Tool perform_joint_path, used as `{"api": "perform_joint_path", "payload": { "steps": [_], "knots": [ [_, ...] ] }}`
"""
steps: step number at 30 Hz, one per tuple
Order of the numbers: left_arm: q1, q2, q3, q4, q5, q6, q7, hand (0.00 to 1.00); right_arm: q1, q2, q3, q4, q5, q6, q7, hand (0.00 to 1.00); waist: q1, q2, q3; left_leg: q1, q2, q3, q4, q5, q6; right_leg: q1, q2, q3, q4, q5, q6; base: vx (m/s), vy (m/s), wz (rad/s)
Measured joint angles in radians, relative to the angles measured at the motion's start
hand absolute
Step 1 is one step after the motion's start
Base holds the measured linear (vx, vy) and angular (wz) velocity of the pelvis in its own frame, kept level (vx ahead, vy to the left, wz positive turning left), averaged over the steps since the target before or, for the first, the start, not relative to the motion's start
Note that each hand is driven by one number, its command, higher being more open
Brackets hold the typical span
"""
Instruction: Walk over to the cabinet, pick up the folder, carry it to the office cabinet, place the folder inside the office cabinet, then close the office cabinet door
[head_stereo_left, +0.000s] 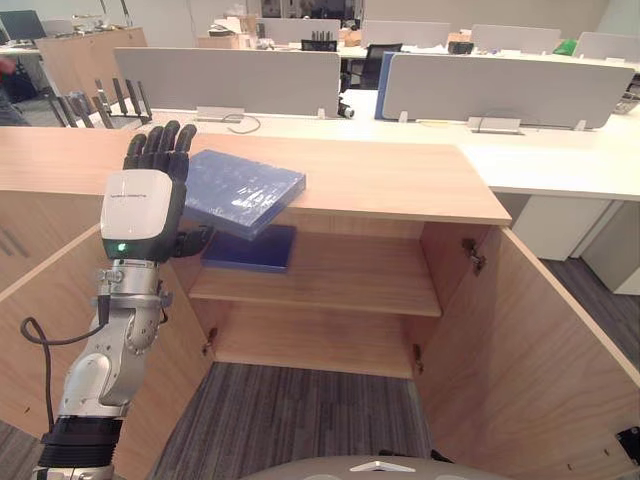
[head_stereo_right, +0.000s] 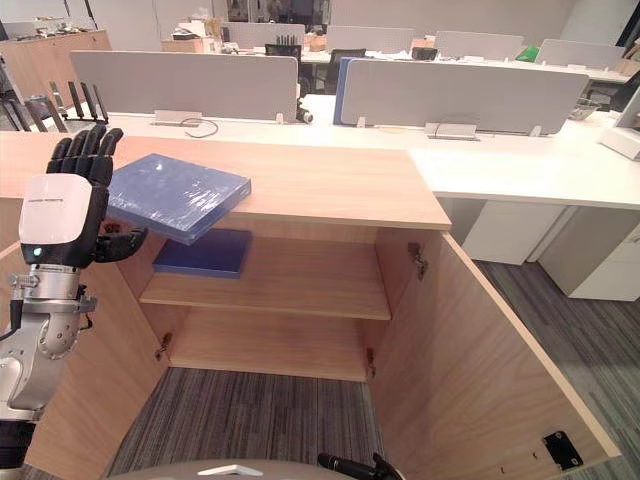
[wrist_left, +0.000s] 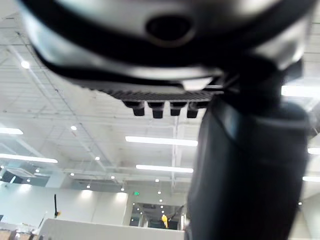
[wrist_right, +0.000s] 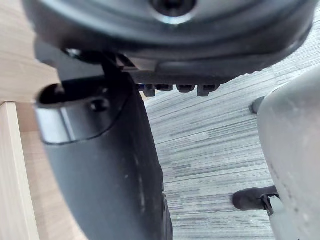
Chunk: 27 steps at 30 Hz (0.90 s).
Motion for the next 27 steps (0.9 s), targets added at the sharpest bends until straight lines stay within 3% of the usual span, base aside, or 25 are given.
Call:
{"api": "perform_joint_path", "payload": {
  "steps": [5, 21, 22, 27],
  "knots": [
    [0.000, 0.067, -0.039, 0.025, 0.001, -0.006, -0.009, 1.00, 0.001, 0.004, -0.028, 0.001, -0.001, 0.000, 0.000, 1.00, 0.003, -0.018, 0.016, 0.008, -0.007, 0.001, 0.000, -0.007, 0.001, 0.015, -0.008, -0.001, -0.014, 0.001, 0.003, 0.05, -0.030, -0.01],
    [-0.158, 0.191, -0.179, 0.211, 0.042, -0.026, -0.051, 1.00, -0.012, -0.010, -0.033, -0.007, 0.000, -0.002, -0.002, 1.00, -0.024, -0.001, 0.058, 0.035, -0.013, 0.011, 0.000, -0.025, -0.005, 0.038, -0.014, 0.008, -0.014, -0.004, 0.010, 0.01, -0.032, -0.02],
    [-0.163, 0.193, -0.187, 0.213, 0.043, -0.026, -0.052, 0.00, -0.012, -0.010, -0.033, -0.007, 0.000, -0.002, -0.002, 1.00, -0.025, -0.001, 0.058, 0.036, -0.013, 0.011, 0.000, -0.025, -0.005, 0.038, -0.014, 0.008, -0.014, -0.004, 0.010, -0.03, -0.027, -0.03],
    [-0.210, 0.194, -0.234, 0.256, 0.050, -0.040, -0.072, 0.00, -0.012, -0.011, -0.033, -0.007, 0.000, -0.002, -0.002, 1.00, -0.028, -0.001, 0.058, 0.040, -0.013, 0.019, 0.000, -0.037, -0.010, 0.038, -0.015, 0.018, -0.013, -0.004, 0.010, -0.02, -0.019, -0.05]
  ]
}}
